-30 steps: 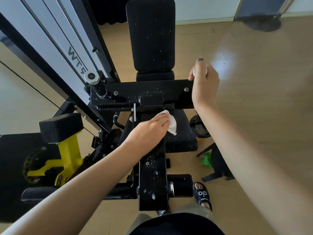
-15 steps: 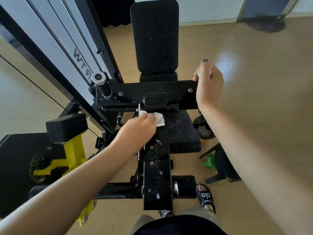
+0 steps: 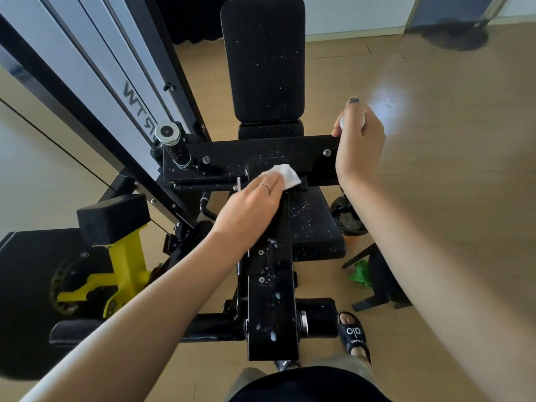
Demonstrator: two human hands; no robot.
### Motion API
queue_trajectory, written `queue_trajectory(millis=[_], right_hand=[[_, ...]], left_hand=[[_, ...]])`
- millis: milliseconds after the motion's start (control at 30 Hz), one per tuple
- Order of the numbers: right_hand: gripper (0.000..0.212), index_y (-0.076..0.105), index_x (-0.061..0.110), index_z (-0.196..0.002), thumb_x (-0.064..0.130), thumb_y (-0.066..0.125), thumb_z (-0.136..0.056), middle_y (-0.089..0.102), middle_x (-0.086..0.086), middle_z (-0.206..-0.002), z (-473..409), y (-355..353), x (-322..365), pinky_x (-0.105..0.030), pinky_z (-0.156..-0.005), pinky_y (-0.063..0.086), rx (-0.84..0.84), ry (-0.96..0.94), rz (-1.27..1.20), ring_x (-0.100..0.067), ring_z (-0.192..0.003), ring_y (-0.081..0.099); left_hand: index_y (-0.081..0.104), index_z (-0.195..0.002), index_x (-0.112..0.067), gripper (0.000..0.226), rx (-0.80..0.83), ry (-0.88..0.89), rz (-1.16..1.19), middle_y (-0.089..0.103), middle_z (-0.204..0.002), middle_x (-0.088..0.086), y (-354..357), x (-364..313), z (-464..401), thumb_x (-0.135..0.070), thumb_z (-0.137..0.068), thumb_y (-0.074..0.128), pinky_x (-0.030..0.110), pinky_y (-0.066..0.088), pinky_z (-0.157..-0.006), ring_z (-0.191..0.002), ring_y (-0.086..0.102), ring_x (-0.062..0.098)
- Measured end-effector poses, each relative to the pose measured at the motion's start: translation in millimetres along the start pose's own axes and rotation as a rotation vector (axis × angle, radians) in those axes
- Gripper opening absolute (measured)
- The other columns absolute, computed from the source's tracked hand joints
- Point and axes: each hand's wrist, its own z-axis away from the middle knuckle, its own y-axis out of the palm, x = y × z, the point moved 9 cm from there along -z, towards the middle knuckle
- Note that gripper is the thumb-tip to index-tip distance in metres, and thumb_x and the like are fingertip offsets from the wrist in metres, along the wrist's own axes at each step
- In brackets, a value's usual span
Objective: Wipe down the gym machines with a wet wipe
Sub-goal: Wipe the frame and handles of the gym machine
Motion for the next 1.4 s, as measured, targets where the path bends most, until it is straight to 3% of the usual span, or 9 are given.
queue_trajectory(millis=[267, 367, 500, 700, 867, 967, 1100, 1267, 1400], right_hand=[[0.046, 0.047, -0.012, -0.075, 0.024, 0.04, -0.103, 0.04, -0.006, -0.066, 2, 1, 2, -0.013, -0.051, 0.031, 0.026, -0.008, -0.014, -0.003, -0.053, 0.034], [0.045, 0.047, -0.01, -0.075, 0.025, 0.039, -0.101, 0.042, -0.008, -0.067, 2, 1, 2, -0.013, -0.052, 0.032, -0.006, 0.0, -0.016, -0.003, -0.053, 0.034], [0.044, 0.046, -0.012, -0.075, 0.02, 0.04, -0.104, 0.04, -0.006, -0.065, 0, 1, 0, -0.012, -0.051, 0.031, 0.016, 0.009, -0.008, -0.003, -0.052, 0.033], [0.045, 0.047, -0.011, -0.075, 0.023, 0.04, -0.103, 0.04, -0.005, -0.064, 0, 1, -1, -0.013, -0.05, 0.03, 0.026, 0.006, -0.004, -0.003, -0.052, 0.034], [0.045, 0.046, -0.009, -0.073, 0.026, 0.039, -0.1, 0.043, -0.009, -0.066, -1, 1, -1, -0.015, -0.052, 0.031, -0.012, -0.005, 0.002, -0.006, -0.055, 0.034], [0.045, 0.046, -0.01, -0.075, 0.024, 0.039, -0.102, 0.042, -0.01, -0.067, -2, 2, -2, -0.015, -0.053, 0.031, 0.014, -0.002, 0.01, -0.004, -0.055, 0.034], [0.046, 0.043, -0.009, -0.074, 0.027, 0.038, -0.101, 0.04, -0.012, -0.067, -2, 2, -2, -0.023, -0.053, 0.026, 0.0, 0.005, 0.016, -0.011, -0.058, 0.032], [0.045, 0.042, -0.009, -0.074, 0.027, 0.037, -0.101, 0.04, -0.014, -0.068, 0, 2, 0, -0.022, -0.054, 0.027, 0.011, -0.009, 0.027, -0.012, -0.06, 0.032], [0.047, 0.042, -0.01, -0.074, 0.028, 0.037, -0.101, 0.038, -0.023, -0.069, 0, 2, 3, -0.021, -0.053, 0.028, 0.026, -0.018, 0.008, -0.013, -0.061, 0.032]], left_hand=[[0.057, -0.132, -0.002, 0.059, 0.092, -0.031, -0.05, 0.063, -0.126, 0.01, 0, 46, 6, 0.014, -0.076, 0.07, 0.042, 0.061, -0.082, -0.115, 0.062, 0.029], [0.057, -0.134, -0.003, 0.053, 0.05, 0.066, -0.008, 0.062, -0.131, 0.01, -1, 8, -7, 0.01, -0.083, 0.064, 0.041, 0.06, -0.087, -0.118, 0.062, 0.028], [0.054, -0.132, -0.009, 0.04, 0.06, 0.051, -0.001, 0.061, -0.12, 0.005, -3, -7, -36, 0.003, -0.094, 0.051, 0.029, 0.049, -0.077, -0.106, 0.061, 0.022], [0.039, -0.151, -0.025, 0.058, 0.341, 0.096, -0.146, 0.039, -0.158, -0.009, 2, 56, -27, -0.003, -0.098, 0.042, 0.034, 0.052, -0.095, -0.127, 0.056, 0.02], [0.029, -0.158, -0.027, 0.064, 0.375, 0.123, 0.063, 0.022, -0.166, -0.015, 14, 21, -42, -0.002, -0.101, 0.038, 0.038, 0.044, -0.11, -0.14, 0.045, 0.017], [0.029, -0.157, -0.031, 0.067, 0.354, 0.072, 0.058, 0.025, -0.164, -0.017, 15, 40, -53, -0.001, -0.098, 0.04, 0.042, 0.052, -0.102, -0.139, 0.048, 0.018], [0.032, -0.156, -0.027, 0.067, 0.34, 0.011, 0.0, 0.013, -0.164, -0.024, 13, 76, -53, 0.003, -0.097, 0.043, 0.026, 0.048, -0.077, -0.123, 0.057, 0.015], [0.029, -0.156, -0.034, 0.074, 0.327, 0.199, 0.079, 0.016, -0.163, -0.025, 18, 32, -64, 0.005, -0.095, 0.042, 0.034, 0.054, -0.095, -0.135, 0.05, 0.013], [0.033, -0.154, -0.032, 0.078, 0.31, 0.148, -0.013, 0.02, -0.162, -0.024, 7, 67, -66, 0.01, -0.09, 0.045, 0.03, 0.053, -0.085, -0.129, 0.054, 0.016]])
